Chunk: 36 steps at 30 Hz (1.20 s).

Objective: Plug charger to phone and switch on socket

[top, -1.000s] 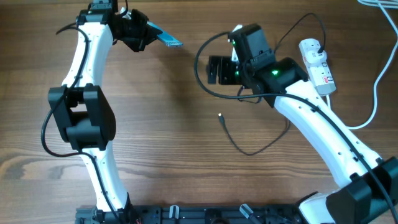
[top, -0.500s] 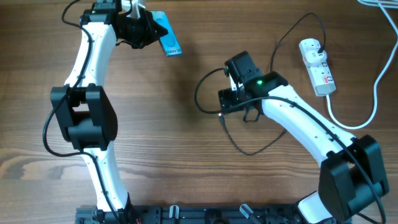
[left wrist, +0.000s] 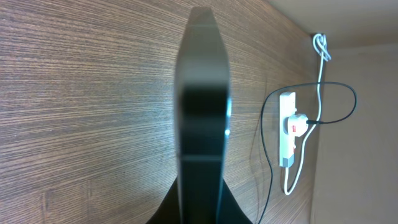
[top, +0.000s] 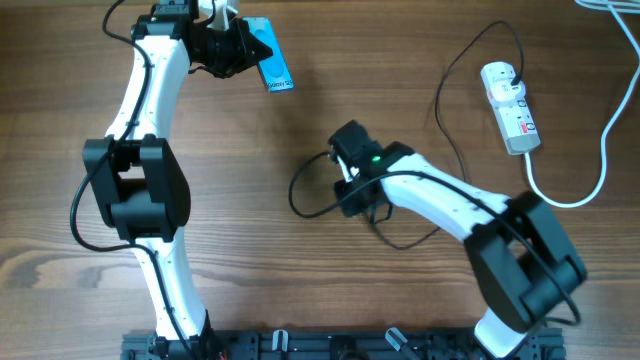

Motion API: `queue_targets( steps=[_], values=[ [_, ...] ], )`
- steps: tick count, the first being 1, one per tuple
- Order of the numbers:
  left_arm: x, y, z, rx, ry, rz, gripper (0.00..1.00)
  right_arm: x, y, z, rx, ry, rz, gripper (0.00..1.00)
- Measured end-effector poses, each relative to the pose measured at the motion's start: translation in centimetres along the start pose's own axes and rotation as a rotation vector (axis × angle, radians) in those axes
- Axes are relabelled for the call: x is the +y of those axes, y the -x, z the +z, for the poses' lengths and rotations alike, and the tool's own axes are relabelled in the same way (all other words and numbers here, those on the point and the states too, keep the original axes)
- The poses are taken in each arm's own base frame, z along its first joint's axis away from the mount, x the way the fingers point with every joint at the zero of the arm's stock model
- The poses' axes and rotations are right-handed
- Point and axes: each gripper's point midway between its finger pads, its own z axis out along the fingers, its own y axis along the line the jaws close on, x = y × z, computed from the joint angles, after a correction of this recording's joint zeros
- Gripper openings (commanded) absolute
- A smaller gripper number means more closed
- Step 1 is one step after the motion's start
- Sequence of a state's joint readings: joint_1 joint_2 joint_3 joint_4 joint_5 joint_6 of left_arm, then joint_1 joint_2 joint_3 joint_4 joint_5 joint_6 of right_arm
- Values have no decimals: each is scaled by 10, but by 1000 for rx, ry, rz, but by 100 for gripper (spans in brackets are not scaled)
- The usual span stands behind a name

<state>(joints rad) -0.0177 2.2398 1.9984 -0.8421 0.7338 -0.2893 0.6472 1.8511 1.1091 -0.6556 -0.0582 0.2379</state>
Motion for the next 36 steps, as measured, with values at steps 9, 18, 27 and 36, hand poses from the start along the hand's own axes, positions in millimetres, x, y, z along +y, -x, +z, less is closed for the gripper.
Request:
queue_targets(
  steps=[9,18,27,36],
  values=[
    [0,0,0,0,0,0,4,-10,3,8,-10,-78,38,25],
    [0,0,0,0,0,0,4,-15,6,8,-27,-106,42,7],
    [-3,4,0,-16,-13,19,4,-14,8,6,-11,-108,70,4],
    [-82,15,-18,-29,-434,243,4,17,63,-69,-217,26,80,4]
  ],
)
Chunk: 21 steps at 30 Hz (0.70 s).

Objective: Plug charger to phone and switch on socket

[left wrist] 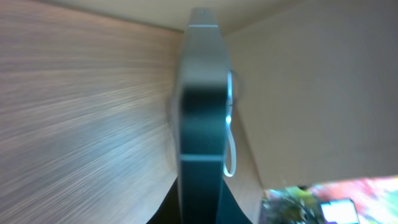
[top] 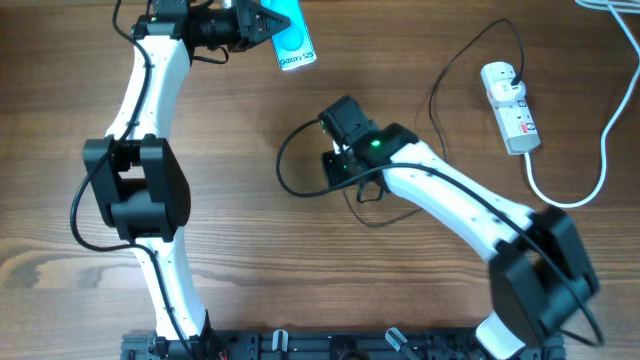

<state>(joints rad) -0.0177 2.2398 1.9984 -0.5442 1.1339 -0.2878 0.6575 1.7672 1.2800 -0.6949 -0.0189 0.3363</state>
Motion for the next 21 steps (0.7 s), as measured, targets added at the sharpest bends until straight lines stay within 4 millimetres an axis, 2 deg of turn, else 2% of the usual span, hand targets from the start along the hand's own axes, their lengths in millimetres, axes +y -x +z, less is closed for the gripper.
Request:
queue_targets(
  steps=[1,3,4,6,9,14,15,18,21],
  values=[
    [-11,1,0,7,-61,22,4,5,10,-23,-59,27,-2,4],
    [-21,0,-1,23,-111,4,4,15,23,-56,-142,85,-6,4],
    [-22,-1,-1,26,-120,1,4,18,25,-64,-158,103,-8,4],
    [-24,-1,-1,31,-131,1,4,26,26,-72,-168,147,-13,4],
    [-30,-5,1,46,-156,3,4,33,30,-74,-186,187,-18,4],
    [-43,-16,19,87,-186,53,4,39,44,-79,-242,214,-25,4],
    [-45,-19,23,93,-191,68,4,39,44,-79,-243,214,-26,6],
    [-48,-21,28,99,-195,103,4,38,44,-79,-244,209,-28,33],
    [-22,-16,26,60,-60,72,4,20,43,-76,-237,133,13,43]
  ],
)
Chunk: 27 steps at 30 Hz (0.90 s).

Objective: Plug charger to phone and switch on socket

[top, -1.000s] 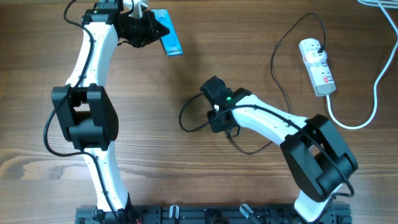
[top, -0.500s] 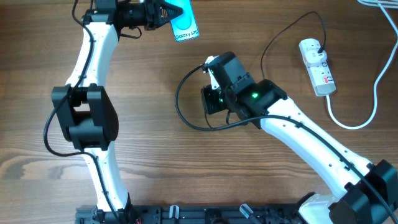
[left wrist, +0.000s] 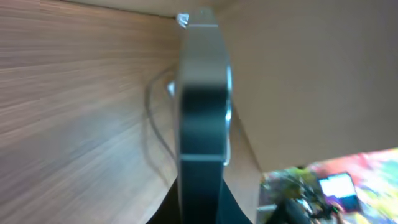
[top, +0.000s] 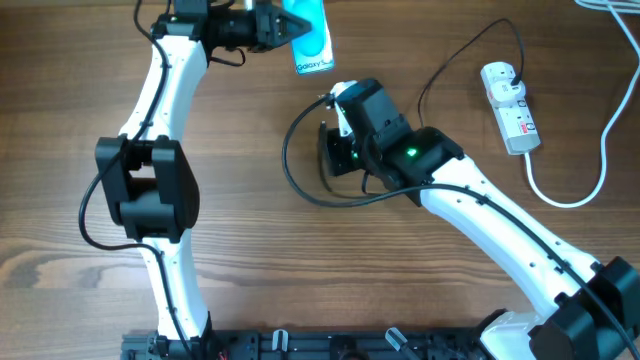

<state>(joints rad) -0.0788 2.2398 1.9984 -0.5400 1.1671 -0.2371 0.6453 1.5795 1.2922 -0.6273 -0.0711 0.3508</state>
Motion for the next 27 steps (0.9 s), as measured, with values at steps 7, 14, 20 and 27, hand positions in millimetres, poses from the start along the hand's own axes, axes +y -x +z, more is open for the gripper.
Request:
queue_targets(
  steps=[7,14,20,27],
  values=[
    [55,13,-37,-91,241,-69,4,-27,17,-9,-23,-22,103,55],
    [57,14,-39,-96,254,-69,4,-20,80,-50,-58,2,101,62],
    [59,14,-41,-101,258,-80,4,-29,77,10,82,-16,112,93],
    [80,24,-86,-178,288,-190,4,-22,121,35,-84,47,122,100]
  ],
)
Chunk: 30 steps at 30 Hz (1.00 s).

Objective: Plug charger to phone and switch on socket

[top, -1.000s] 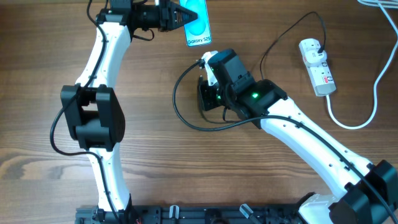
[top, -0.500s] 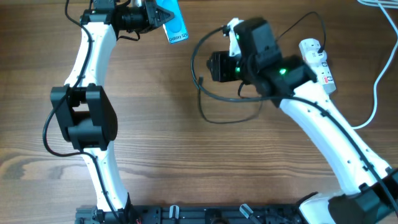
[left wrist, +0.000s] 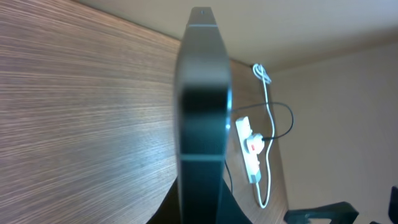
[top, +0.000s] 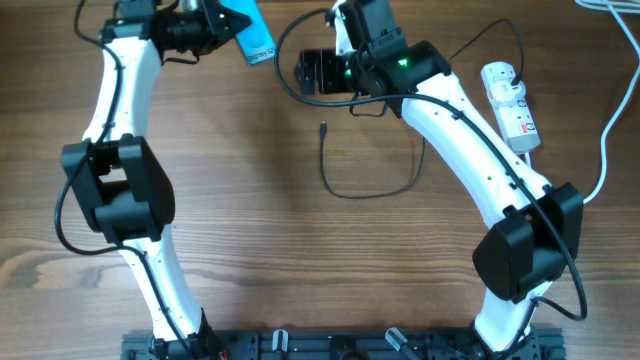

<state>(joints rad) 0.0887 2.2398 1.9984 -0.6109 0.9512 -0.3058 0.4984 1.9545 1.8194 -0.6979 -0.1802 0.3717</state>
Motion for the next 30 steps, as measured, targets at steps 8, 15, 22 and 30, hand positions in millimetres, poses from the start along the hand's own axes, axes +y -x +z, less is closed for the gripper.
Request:
queue_targets(
  steps=[8,15,22,30],
  values=[
    [10,2,-12,-4,4,-49,4,-38,-49,62,148,-123,98,80],
    [9,2,-12,-4,3,-50,4,-43,-151,81,460,-175,-10,82],
    [10,0,-12,2,5,-59,4,-61,-207,83,579,-202,-25,83],
    [10,0,-12,2,6,-58,4,-76,-249,48,756,-275,5,74]
  ],
)
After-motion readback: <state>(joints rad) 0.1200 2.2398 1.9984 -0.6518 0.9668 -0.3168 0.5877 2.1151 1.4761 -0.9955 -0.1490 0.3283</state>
